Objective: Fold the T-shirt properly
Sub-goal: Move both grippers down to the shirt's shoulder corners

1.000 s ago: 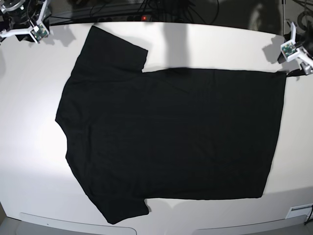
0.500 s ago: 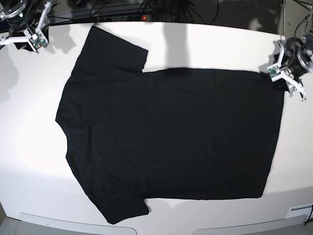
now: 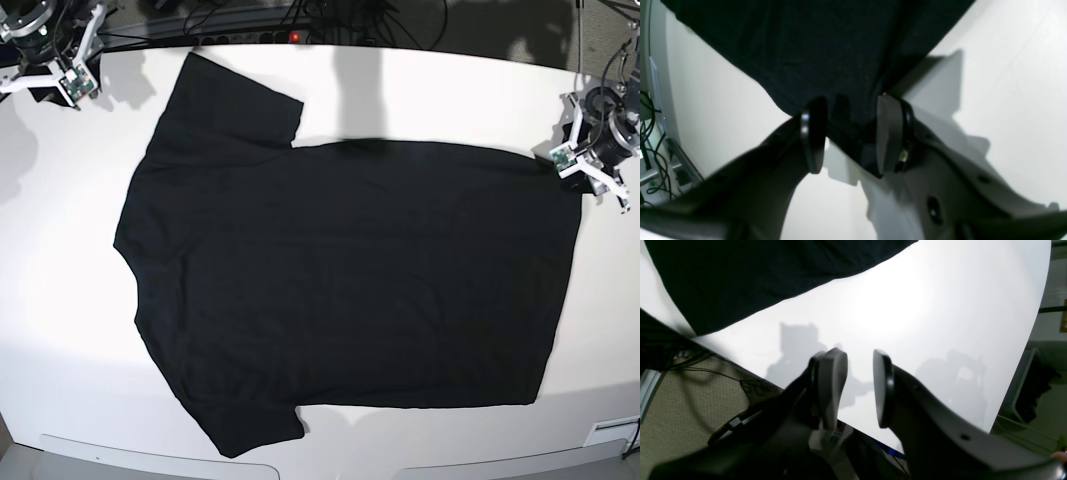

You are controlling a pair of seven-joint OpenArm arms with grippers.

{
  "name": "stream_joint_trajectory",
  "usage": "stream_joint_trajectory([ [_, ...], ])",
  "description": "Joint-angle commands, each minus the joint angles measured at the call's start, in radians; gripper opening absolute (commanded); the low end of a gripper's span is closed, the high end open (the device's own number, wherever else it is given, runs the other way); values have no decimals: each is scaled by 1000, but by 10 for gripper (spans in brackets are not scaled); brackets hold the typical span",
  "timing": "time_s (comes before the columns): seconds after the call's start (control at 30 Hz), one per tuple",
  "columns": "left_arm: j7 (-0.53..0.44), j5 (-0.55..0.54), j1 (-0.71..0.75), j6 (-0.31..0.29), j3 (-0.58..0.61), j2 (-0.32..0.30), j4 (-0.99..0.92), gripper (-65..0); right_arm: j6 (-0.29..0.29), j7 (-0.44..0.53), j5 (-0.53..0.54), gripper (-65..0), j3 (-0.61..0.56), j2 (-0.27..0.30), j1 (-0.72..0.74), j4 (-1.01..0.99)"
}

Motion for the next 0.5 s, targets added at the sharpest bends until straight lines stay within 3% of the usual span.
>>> stream_joint_trajectory([
  [0.0,36,22,3,-19,3,-9,-5,-410,-12,17,1,-470,7,6,-8,16],
  [0.13,36,19,3,-19,3,-9,-5,-434,-12,17,1,-470,7,6,-9,16],
  [0.3,50,-32,3,-19,3,-9,-5,-634,-12,28,0,-470,7,6,-9,16],
  [0.47,163,-118,3,-19,3,-9,-5,-650,-7,55,-2,-470,7,7,-8,16],
])
